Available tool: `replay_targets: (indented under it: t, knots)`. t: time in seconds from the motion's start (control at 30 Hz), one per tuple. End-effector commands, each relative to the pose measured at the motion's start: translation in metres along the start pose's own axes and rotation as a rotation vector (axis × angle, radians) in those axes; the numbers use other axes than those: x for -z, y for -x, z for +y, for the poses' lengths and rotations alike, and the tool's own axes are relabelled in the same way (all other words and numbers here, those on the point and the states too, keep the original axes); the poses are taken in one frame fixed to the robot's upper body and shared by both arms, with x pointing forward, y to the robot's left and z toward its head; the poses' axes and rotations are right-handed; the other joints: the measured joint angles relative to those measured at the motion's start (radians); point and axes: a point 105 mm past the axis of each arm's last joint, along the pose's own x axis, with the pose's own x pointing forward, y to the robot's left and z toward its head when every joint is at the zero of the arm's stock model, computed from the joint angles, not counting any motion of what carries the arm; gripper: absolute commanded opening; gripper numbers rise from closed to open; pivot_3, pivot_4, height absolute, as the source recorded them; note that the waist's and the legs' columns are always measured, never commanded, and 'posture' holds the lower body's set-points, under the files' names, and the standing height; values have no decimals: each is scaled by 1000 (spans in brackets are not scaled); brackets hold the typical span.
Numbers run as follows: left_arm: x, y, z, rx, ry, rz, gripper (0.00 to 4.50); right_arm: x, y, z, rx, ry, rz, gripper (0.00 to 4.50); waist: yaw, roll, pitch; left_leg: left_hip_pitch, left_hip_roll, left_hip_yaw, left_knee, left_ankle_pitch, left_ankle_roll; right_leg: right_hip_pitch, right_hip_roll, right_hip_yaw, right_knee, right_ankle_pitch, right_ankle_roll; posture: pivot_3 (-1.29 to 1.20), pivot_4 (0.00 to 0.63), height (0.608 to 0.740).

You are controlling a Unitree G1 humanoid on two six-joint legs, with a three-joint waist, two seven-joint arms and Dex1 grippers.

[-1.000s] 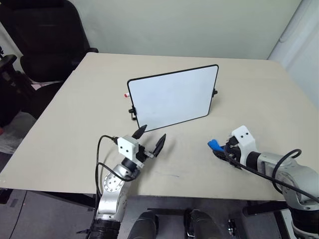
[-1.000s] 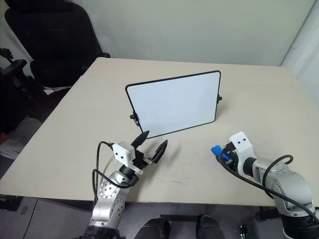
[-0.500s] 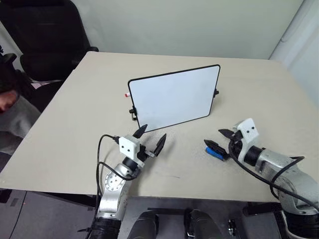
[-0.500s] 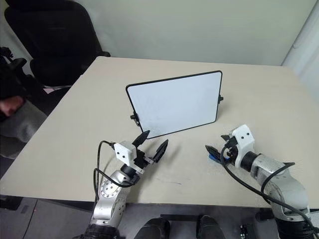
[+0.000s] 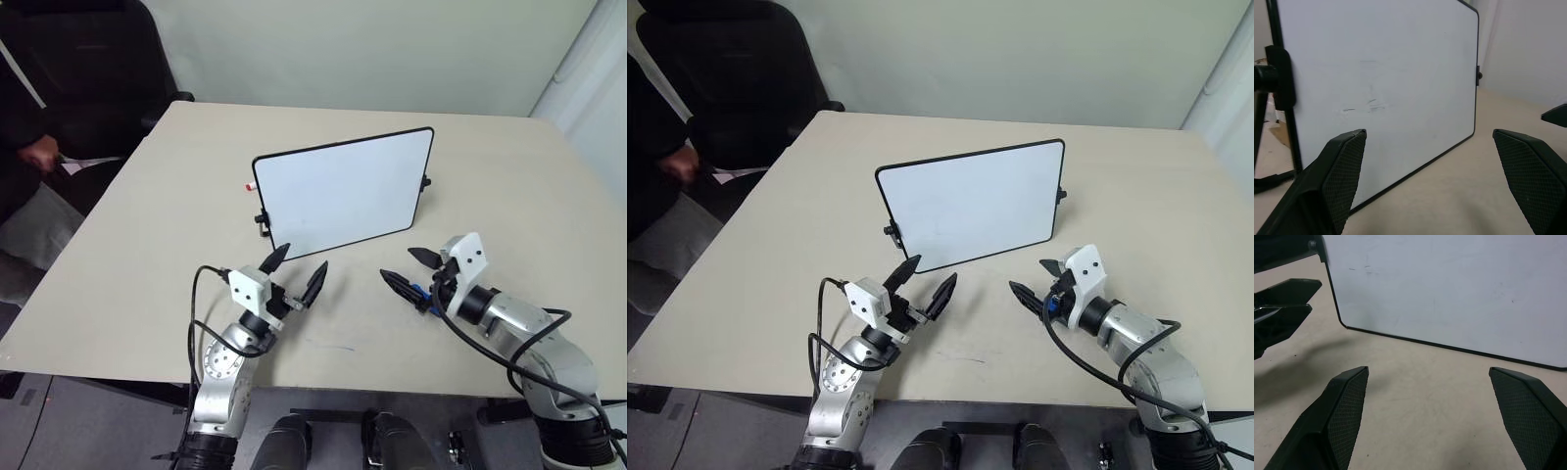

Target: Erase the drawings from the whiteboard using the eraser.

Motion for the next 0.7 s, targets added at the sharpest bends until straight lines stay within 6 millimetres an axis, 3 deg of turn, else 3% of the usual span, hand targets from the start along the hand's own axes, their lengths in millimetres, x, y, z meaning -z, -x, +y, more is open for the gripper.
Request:
replay_targets:
  t: [0.03, 0.43, 0.7]
  knots:
    - [-11, -2, -8, 26, 19, -35, 4500, -7, 0, 0, -3, 33, -26, 4169, 0, 0, 0, 0, 0, 0, 0, 0, 0, 0, 0, 0, 0, 0, 0, 0, 150, 740]
    - [-18, -2, -23, 72, 36, -70, 4500, -5, -4, 3, -15, 43, -34, 4169, 0, 0, 0, 0, 0, 0, 0, 0, 0, 0, 0, 0, 0, 0, 1, 0, 150, 740]
    - [-22, 1, -14, 35, -8, -63, 4500, 2, 4, 0, -19, 47, 6, 4169, 0, 0, 0, 0, 0, 0, 0, 0, 0, 0, 0, 0, 0, 0, 1, 0, 150, 740]
